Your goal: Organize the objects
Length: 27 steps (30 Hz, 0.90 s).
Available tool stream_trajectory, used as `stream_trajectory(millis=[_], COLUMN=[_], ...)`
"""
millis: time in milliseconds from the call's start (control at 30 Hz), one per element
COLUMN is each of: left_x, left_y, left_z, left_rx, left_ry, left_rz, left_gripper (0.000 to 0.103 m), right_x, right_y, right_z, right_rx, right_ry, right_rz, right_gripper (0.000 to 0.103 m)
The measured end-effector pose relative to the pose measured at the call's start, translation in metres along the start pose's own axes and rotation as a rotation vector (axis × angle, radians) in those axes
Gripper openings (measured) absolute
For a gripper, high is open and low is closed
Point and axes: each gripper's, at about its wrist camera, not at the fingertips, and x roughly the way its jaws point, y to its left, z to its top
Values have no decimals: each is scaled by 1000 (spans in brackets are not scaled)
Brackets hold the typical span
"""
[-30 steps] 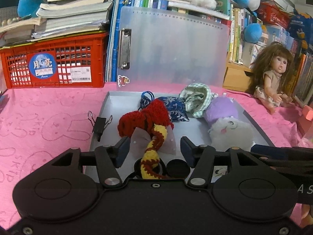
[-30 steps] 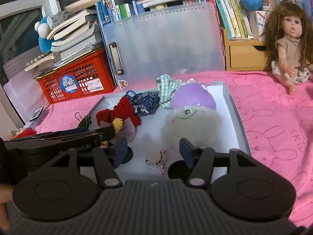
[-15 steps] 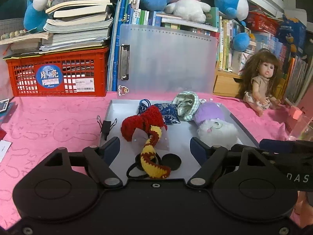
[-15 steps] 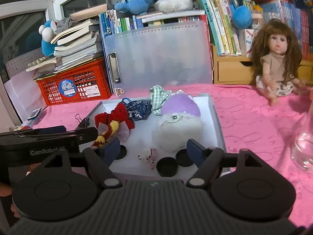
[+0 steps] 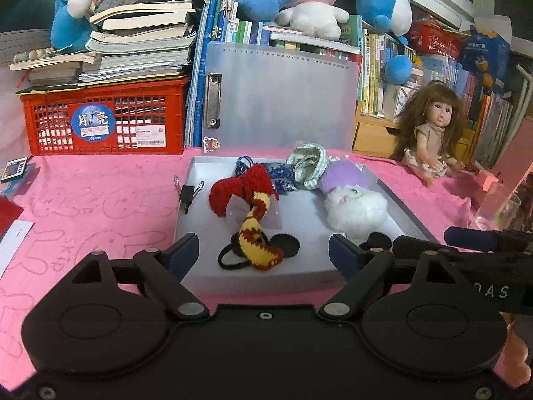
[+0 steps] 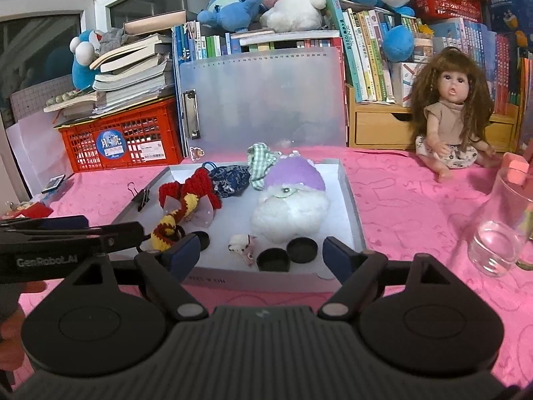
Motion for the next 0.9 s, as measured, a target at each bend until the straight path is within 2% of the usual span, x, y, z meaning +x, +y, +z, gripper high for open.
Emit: stream_trajectory(millis=[267,900], left_x=[-11,-2], left_y=[1,1], left_z=[-20,-59], left_rx=[3,13], left_ry=[16,99], left_rz=[12,67], left_gripper=[87,89], right_x=[-7,0], right_y=[-2,-8], right_z=[-16,-55], right_rx=[-9,-15], right_ry=[4,80], right_rz=[-16,-69], right_gripper=[91,92])
